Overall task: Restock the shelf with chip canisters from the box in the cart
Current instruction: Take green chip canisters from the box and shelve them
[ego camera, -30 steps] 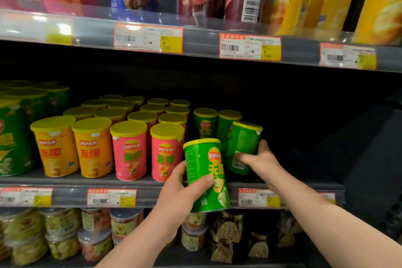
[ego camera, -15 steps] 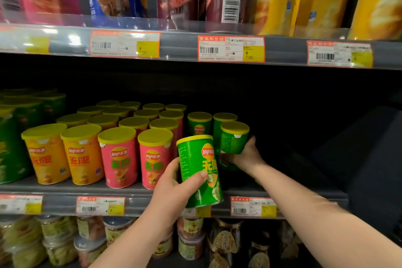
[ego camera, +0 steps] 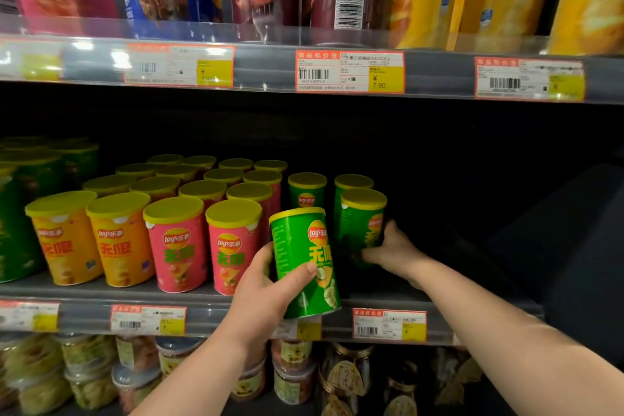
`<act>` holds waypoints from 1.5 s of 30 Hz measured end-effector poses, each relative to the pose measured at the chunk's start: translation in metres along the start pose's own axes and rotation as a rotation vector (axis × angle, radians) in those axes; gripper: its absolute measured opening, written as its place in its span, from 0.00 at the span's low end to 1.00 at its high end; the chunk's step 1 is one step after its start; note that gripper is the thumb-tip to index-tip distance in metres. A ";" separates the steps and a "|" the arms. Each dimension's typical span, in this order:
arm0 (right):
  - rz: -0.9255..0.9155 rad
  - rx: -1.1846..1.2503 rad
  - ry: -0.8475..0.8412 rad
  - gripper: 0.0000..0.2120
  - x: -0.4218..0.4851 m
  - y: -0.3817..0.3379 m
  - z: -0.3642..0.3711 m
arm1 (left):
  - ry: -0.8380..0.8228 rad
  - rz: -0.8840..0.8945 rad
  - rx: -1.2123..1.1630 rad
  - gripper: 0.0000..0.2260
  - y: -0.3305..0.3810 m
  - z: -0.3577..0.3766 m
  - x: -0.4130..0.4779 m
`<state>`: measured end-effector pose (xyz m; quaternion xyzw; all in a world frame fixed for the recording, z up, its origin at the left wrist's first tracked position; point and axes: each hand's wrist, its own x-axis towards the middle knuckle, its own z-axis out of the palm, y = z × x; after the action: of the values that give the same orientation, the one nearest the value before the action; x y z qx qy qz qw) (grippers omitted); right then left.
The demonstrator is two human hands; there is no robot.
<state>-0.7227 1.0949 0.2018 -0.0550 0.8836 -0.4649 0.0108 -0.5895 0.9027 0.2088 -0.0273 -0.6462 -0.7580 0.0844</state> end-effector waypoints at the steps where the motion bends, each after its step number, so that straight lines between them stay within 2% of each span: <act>1: 0.002 0.007 0.004 0.40 0.000 0.000 0.000 | -0.004 -0.002 -0.002 0.22 0.000 0.000 0.000; 8: -0.011 0.025 -0.039 0.39 0.002 0.002 -0.002 | 0.003 -0.025 -0.021 0.18 -0.005 0.002 0.004; 12: -0.007 0.061 -0.087 0.37 0.010 0.001 -0.001 | 0.004 -0.029 -0.026 0.23 -0.005 0.003 0.005; 25: 0.039 0.081 -0.021 0.34 0.034 -0.018 0.009 | 0.031 -0.027 -0.045 0.24 -0.005 0.001 0.006; 29: 0.046 0.074 -0.001 0.36 0.034 -0.019 0.009 | 0.028 -0.015 -0.041 0.23 -0.004 0.001 0.007; 38: 0.070 0.089 0.038 0.37 0.034 -0.024 0.010 | 0.015 0.017 -0.031 0.26 0.000 0.007 0.014; 45: 0.080 0.070 0.035 0.37 0.032 -0.024 0.009 | 0.025 0.018 -0.043 0.25 -0.002 0.006 0.016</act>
<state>-0.7522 1.0706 0.2174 -0.0110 0.8684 -0.4954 0.0160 -0.6062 0.9079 0.2107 -0.0254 -0.6284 -0.7712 0.0990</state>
